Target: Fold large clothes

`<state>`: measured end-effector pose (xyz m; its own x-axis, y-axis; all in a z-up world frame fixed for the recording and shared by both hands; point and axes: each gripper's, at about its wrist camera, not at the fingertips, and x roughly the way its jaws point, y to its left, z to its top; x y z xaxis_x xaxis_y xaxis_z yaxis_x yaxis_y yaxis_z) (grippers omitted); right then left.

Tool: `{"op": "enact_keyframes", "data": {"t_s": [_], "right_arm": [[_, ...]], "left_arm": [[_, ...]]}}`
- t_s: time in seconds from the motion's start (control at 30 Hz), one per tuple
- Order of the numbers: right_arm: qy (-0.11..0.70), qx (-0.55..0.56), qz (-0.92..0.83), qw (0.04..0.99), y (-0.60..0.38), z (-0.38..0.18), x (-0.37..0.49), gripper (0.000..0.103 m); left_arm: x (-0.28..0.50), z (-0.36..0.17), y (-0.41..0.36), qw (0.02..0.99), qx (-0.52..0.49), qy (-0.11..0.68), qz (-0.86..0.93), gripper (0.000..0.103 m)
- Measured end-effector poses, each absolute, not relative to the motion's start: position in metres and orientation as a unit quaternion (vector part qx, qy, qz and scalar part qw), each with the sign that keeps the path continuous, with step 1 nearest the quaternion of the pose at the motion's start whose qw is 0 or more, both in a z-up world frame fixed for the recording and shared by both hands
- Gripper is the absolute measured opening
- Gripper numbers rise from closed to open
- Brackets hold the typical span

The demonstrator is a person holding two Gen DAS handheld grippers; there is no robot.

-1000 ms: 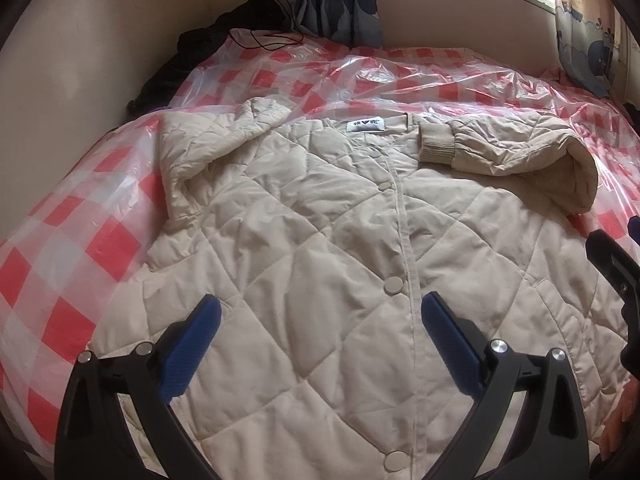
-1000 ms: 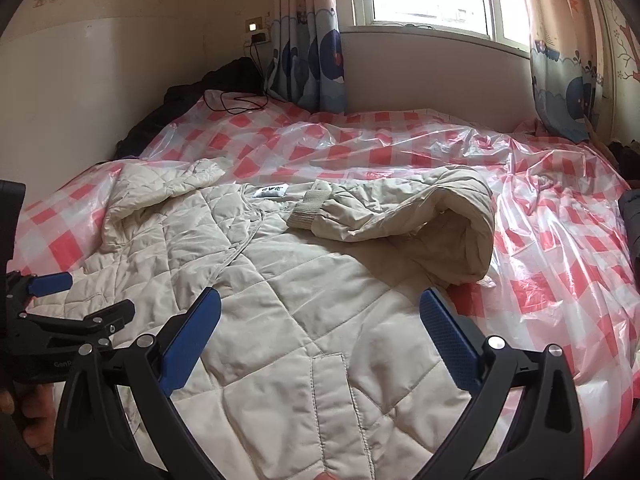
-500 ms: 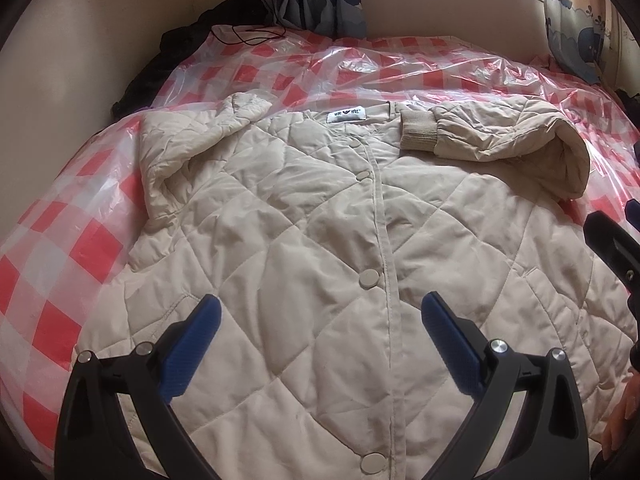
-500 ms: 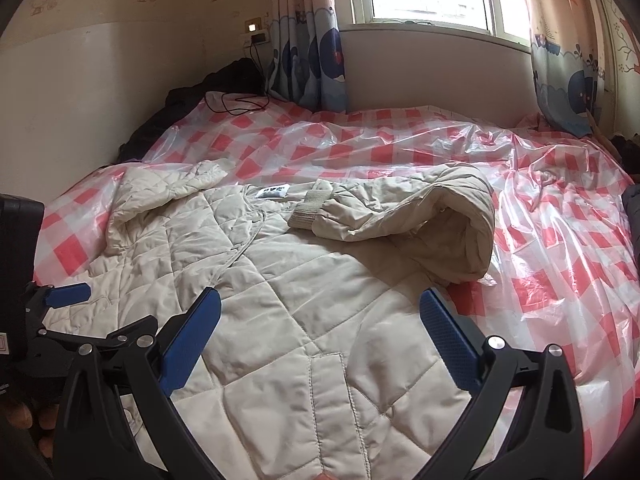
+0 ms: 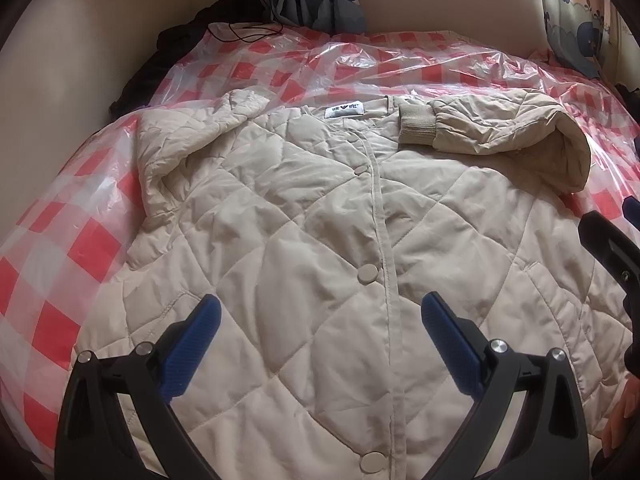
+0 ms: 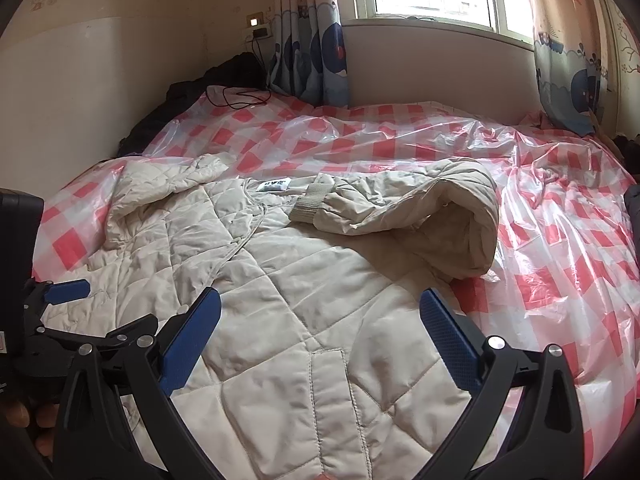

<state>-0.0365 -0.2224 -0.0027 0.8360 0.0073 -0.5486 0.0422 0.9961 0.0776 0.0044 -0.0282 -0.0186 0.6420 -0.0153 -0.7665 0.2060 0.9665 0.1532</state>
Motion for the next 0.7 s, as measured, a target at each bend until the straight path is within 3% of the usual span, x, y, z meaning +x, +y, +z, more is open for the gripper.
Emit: {"op": "enact_keyframes", "data": {"t_s": [0.7], "right_arm": [[0.291, 0.041, -0.007, 0.956, -0.2213, -0.0081, -0.0378, 0.096]], "left_arm": [[0.0041, -0.0191, -0.0307, 0.898, 0.116, 0.42, -0.062, 0.096]]}}
